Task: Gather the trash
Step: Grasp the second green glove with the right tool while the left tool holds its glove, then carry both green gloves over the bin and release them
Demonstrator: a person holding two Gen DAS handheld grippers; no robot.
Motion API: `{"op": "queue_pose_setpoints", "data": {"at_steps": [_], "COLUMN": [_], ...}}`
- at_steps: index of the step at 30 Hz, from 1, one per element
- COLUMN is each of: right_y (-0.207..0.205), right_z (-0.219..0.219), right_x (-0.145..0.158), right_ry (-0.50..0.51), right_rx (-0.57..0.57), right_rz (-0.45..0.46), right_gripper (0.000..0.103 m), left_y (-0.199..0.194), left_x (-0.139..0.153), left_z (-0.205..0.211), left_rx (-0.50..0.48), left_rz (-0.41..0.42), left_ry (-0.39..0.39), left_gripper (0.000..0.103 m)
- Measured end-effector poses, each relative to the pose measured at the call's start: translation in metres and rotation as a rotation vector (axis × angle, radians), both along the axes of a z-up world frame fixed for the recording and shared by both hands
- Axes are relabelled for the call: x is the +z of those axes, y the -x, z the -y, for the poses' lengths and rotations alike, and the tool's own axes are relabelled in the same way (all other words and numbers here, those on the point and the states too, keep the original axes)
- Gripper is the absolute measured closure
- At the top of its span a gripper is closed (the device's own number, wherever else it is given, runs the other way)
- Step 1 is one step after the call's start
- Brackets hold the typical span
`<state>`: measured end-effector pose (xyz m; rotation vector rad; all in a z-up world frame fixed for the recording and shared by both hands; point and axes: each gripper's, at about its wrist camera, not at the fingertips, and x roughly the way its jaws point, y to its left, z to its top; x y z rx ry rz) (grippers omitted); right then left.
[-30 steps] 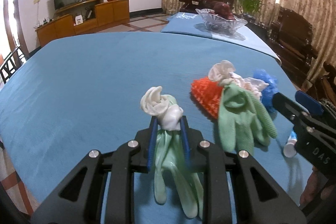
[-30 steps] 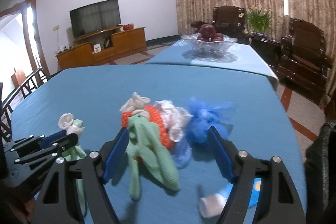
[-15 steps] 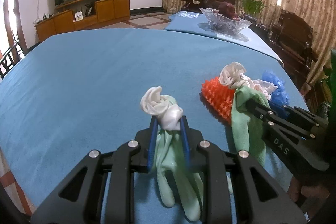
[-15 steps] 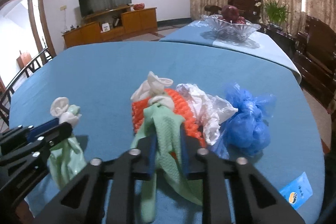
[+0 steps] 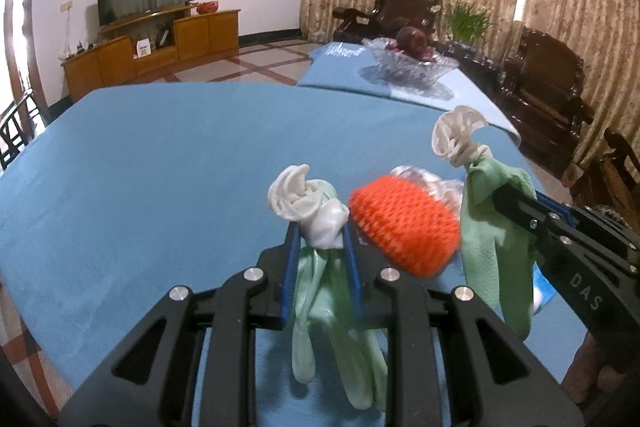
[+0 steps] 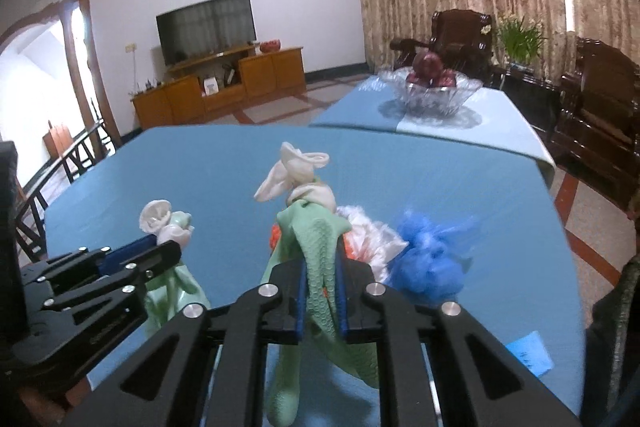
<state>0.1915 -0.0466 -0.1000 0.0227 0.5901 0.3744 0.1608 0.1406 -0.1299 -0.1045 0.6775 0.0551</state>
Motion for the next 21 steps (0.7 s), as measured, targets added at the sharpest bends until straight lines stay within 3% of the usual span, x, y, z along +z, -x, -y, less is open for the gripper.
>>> {"op": "queue_pose_setpoints", "data": {"at_steps": [11,21], "right_y": [0.028,0.053], "right_z": [0.065,0.135], "right_x": [0.045,0.073], "right_ry": [-0.035,-0.004], "right_rx": [-0.099,-0.225], "right_rz": [0.056,0.107], "right_gripper": [0.091,0.091], "left_y": [0.005,-0.001], "left_x": [0.040,0.066], "left_z": [0.056,0.140], "left_rx": [-0.104,-0.262], "left_rz": [0.067,0.124], "left_ry": [0.017,0.036], "left_gripper": [0.082,0.082]}}
